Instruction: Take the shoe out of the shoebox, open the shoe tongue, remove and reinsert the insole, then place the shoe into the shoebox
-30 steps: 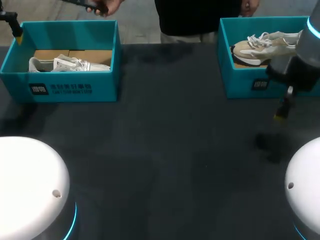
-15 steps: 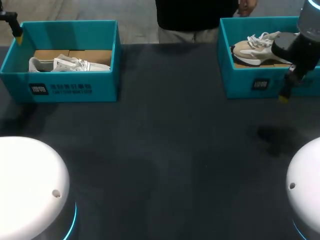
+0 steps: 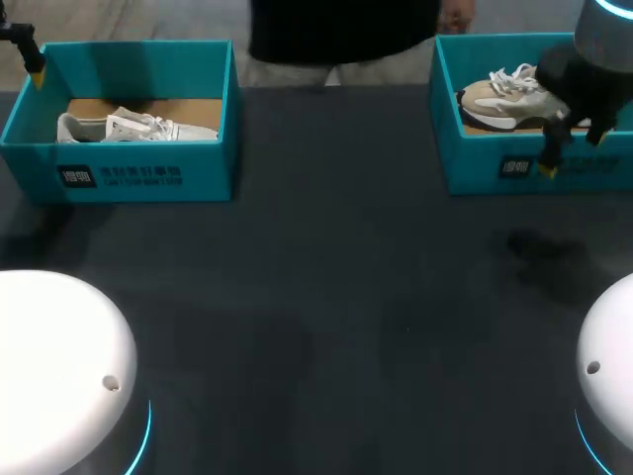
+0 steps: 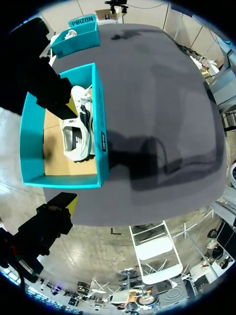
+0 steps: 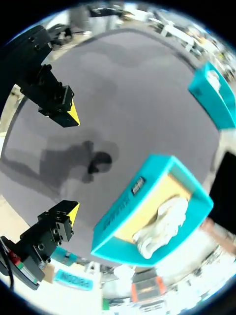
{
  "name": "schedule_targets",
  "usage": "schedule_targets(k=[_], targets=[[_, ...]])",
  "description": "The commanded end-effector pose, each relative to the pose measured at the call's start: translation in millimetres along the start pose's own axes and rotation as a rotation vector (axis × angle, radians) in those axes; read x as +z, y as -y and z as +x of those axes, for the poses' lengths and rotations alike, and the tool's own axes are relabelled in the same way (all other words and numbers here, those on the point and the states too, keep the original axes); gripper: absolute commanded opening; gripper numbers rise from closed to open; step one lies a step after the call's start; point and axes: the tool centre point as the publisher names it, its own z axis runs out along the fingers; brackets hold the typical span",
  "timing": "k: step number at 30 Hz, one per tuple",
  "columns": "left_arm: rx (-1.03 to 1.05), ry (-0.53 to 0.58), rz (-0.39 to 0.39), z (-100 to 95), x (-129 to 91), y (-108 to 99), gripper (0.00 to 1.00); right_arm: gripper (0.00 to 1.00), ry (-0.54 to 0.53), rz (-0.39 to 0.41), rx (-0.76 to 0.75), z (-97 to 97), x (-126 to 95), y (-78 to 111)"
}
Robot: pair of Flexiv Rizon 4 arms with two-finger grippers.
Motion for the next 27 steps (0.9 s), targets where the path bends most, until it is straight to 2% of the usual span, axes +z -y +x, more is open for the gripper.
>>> schedule_targets(k=[1, 7, 13, 15, 21, 27], targets=[[0.000, -0.003, -0.001, -0.4, -0.5, 1.2, 1.00, 1.00, 0.071, 0.103, 0.226, -21.0, -3.2, -31.1], [0.000, -0.003, -0.001, -0.4, -0.5, 1.2, 1.00, 1.00, 0.060, 0.123, 0.401, -67.9, -7.9, -44.9], [0.000, -0.003, -0.001, -0.4, -0.5, 1.2, 1.00, 1.00, 0.055, 0.149, 0.472, -100.9, -14.5, -54.7], [0.000, -0.003, -0.001, -0.4, -0.5, 1.2, 1.00, 1.00, 0.085, 0.169, 0.481, -107.9, -16.5, -58.0], [0.000, -0.003, -0.001, -0.4, -0.5, 1.2, 1.00, 1.00, 0.086, 0.186, 0.527, -128.2, -21.1, -69.2], [0.000, -0.003, -0.001, -0.4, -0.5, 1.2, 1.00, 1.00, 0.098, 0.202, 0.507, -128.9, -21.7, -71.3]])
